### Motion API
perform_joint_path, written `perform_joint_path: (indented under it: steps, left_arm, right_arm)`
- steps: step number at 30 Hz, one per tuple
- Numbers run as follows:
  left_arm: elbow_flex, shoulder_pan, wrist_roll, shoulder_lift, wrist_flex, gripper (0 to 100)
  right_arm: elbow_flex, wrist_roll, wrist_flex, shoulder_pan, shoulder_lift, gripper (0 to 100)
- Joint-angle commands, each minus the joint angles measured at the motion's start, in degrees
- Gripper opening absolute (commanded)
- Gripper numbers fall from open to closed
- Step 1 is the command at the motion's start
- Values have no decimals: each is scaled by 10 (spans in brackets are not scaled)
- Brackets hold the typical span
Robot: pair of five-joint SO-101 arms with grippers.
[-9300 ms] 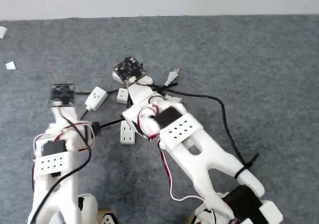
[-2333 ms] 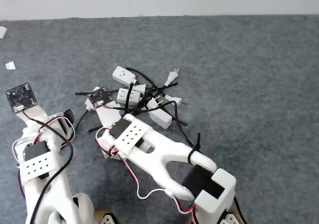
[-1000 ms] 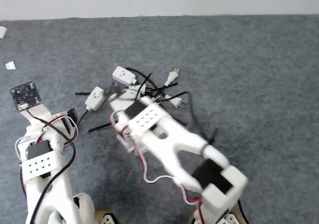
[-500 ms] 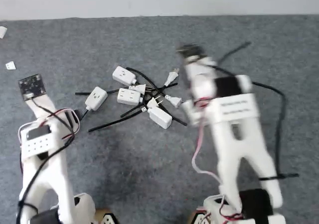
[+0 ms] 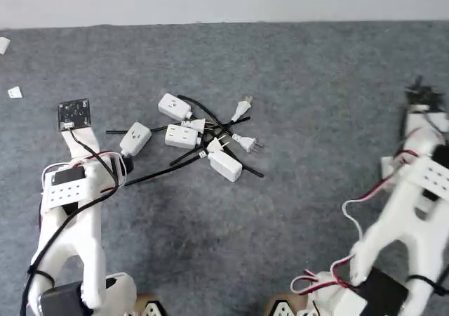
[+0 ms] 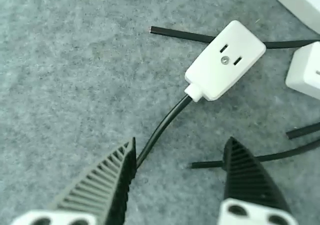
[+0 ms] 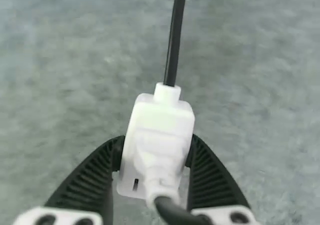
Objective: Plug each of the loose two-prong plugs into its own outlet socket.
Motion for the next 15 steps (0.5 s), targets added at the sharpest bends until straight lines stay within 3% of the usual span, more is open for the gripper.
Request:
perform_joint_path:
  steps: [1, 15]
  left_arm:
    - [-16, 4, -8, -1, 3, 261]
    - [1, 36, -40, -1, 0, 261]
  right_arm:
    - [-57, 8, -22, 37, 49, 9]
    - [-376, -78, -25, 200, 347, 9]
